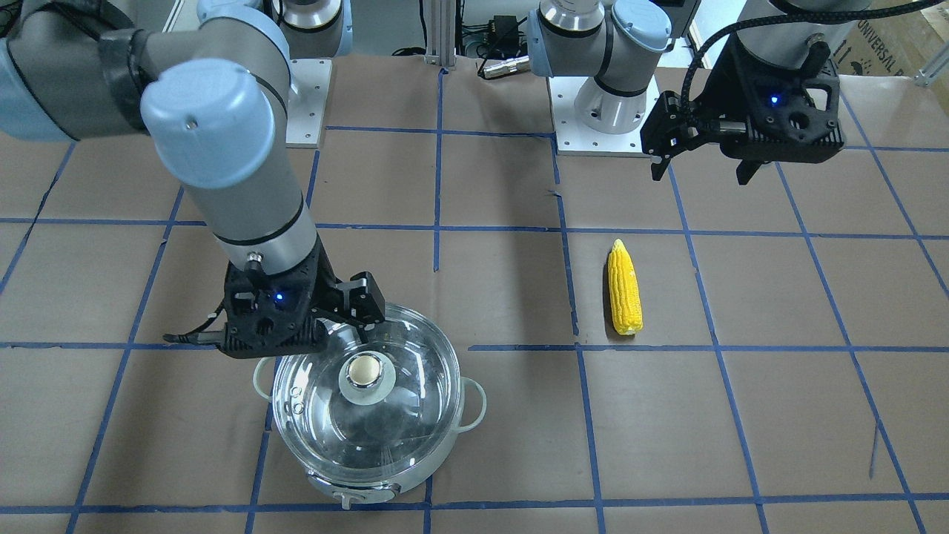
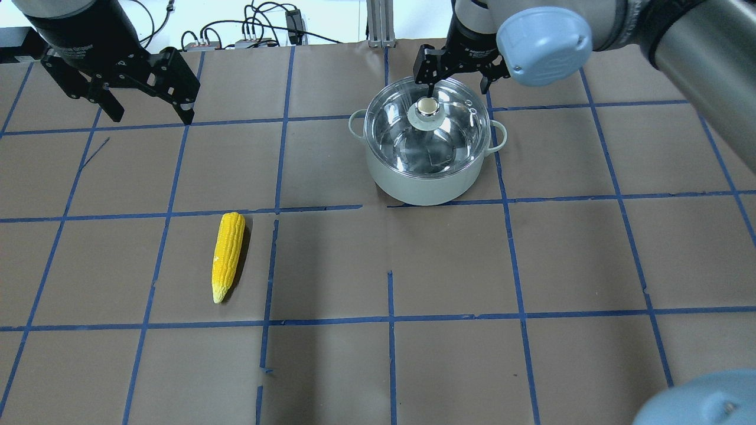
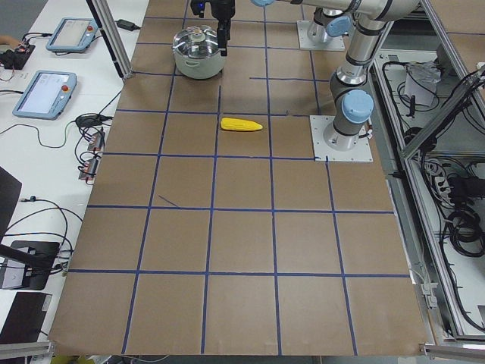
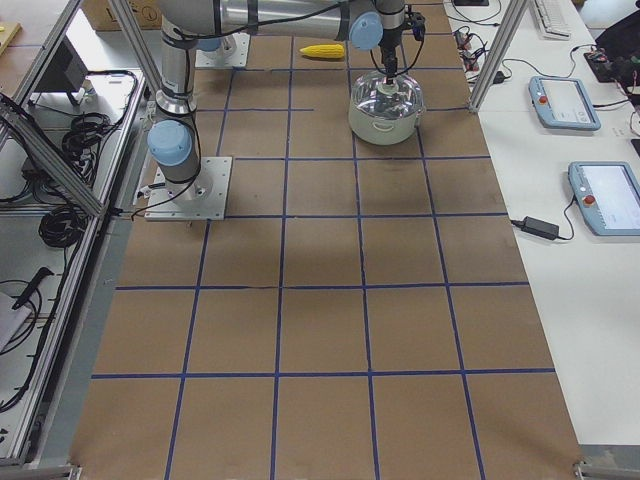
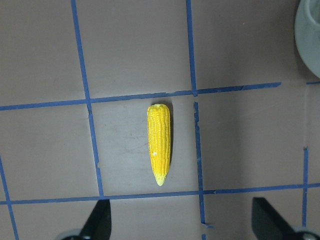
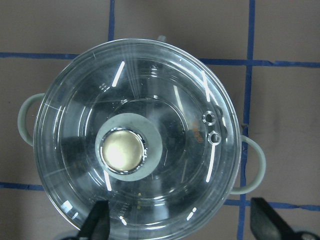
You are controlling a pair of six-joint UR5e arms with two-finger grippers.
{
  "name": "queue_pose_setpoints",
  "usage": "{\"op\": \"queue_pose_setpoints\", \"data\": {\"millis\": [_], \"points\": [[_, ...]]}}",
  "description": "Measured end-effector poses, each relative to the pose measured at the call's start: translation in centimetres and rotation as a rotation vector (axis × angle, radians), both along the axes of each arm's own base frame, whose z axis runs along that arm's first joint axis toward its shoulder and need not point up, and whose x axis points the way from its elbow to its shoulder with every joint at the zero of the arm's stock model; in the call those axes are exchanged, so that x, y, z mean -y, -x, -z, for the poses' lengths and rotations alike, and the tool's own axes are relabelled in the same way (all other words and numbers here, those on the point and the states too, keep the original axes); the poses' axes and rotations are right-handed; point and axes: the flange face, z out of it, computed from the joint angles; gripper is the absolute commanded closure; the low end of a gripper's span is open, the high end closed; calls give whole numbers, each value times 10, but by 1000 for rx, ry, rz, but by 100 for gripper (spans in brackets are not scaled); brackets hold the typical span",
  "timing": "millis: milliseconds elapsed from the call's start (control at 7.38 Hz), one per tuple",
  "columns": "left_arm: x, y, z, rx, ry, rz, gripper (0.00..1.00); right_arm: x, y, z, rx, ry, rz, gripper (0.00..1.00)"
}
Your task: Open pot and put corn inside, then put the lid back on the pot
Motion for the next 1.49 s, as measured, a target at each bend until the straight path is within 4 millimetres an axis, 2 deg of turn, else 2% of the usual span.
{"op": "queue_pose_setpoints", "data": {"millis": [271,678,949,1220,1356,1492], "points": [[0,0,0,0,-1,1,0,21,-10,35,-4,-11,-3,0],[0,0,0,1,-1,2,0,30,-17,57,-6,-25,-6,0],[0,0,1,1,-1,2,0,26,-32,57,-21,-19,-26,0],[-1,0,0,1,-1,2,0,28,-44,48,-36,-1,-34,1],[-1,0,0,1,-1,2,0,30,-46,47,-41,0,-34,5],[-1,0,0,1,-1,2,0,31,-46,50,-50,-3,-34,18]]}}
